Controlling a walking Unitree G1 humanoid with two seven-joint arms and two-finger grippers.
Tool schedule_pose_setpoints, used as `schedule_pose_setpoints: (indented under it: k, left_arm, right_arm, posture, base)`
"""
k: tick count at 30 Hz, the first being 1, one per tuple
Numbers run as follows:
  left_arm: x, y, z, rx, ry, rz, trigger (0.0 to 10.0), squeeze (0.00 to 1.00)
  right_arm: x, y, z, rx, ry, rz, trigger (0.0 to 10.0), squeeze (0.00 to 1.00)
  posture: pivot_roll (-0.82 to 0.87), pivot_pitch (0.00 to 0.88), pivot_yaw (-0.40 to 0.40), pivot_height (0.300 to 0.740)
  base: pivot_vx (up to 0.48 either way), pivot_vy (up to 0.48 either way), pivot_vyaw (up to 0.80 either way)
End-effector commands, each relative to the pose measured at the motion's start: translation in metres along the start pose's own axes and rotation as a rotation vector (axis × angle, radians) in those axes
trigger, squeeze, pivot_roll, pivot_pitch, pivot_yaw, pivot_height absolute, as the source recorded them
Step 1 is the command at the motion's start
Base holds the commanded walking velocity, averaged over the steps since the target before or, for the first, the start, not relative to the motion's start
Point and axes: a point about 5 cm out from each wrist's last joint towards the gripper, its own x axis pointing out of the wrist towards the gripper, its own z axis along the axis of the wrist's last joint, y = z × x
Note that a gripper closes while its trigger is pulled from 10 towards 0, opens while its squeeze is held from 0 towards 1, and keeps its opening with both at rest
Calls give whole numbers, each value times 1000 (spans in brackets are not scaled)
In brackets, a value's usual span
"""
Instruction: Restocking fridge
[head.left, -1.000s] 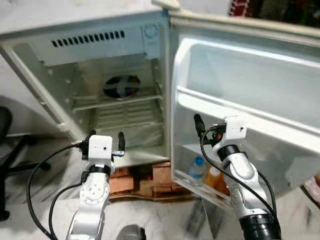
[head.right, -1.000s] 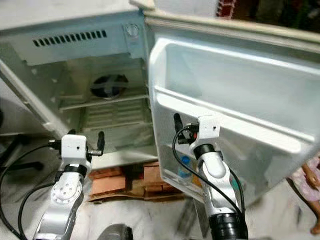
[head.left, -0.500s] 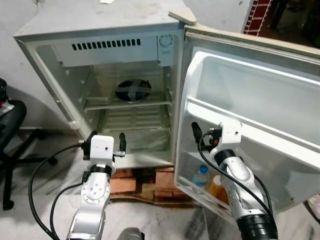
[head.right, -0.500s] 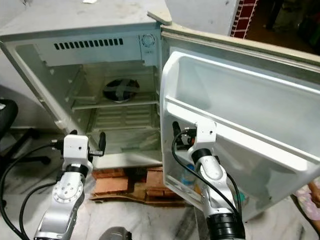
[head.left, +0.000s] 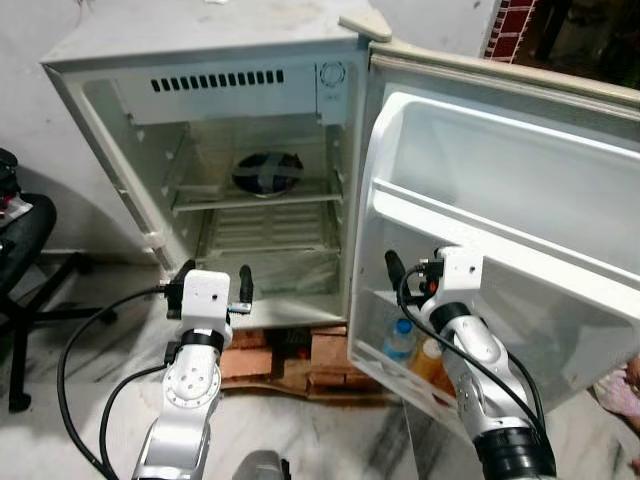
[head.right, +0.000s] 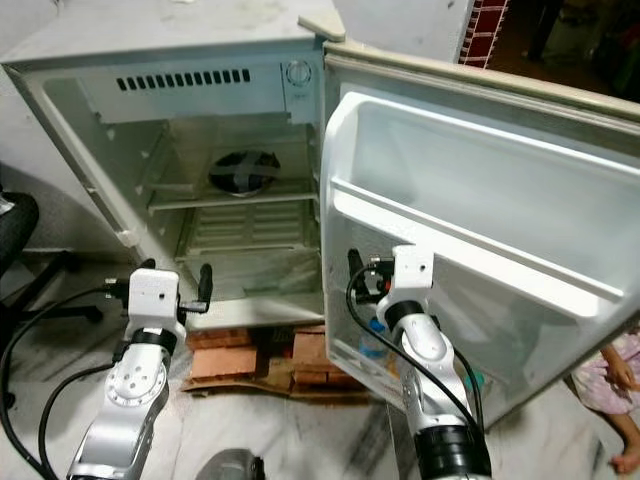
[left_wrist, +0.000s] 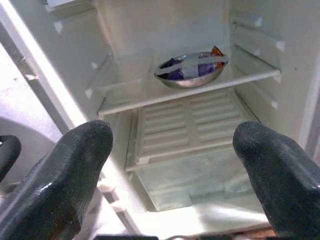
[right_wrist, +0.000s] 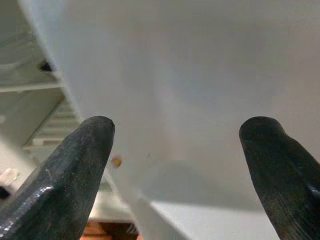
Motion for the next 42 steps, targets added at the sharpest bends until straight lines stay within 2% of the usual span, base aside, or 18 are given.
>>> schedule_pose_setpoints:
  k: [1, 5, 10, 16, 28, 35, 42]
  left_arm:
    - [-2, 2, -1, 20, 4, 0, 10000, 0]
    - [-2, 2, -2, 24, 5, -1, 10000, 0]
    - [-1, 2, -2, 26, 7, 0, 10000, 0]
    - [-1, 3, -3, 29, 8, 1, 10000, 0]
    - [-2, 3, 0, 15, -10, 0, 10000, 0]
    - [-4, 5, -4, -3, 15, -10, 10000, 0]
    - [-3, 5, -4, -2, 17, -15, 10000, 0]
  right_arm:
    - [2, 4, 0, 25, 2, 26, 10000, 0]
    - [2, 7, 2, 28, -14, 40, 10000, 0]
    - [4, 10, 4, -48, -30, 29, 10000, 0]
    - [4, 10, 3, -66, -31, 17, 10000, 0]
    - [3, 14, 5, -52, -46, 33, 10000, 0]
    - [2, 12, 4, -71, -53, 24, 10000, 0]
    - [4, 13, 7, -71, -66, 33, 10000, 0]
  posture:
    - [-72, 0, 67, 740]
    - [-72, 0, 66, 740]
    - [-72, 0, 65, 740]
    - [-69, 2, 64, 740]
    - [-67, 1, 63, 740]
    - [-63, 6, 58, 740]
    - [-65, 7, 63, 740]
  base:
    - [-292, 0, 0]
    - [-292, 0, 0]
    - [-289, 0, 0]
    - [-281, 0, 0]
    - [0, 0, 0]
    - [0, 0, 0]
    - [0, -445, 0]
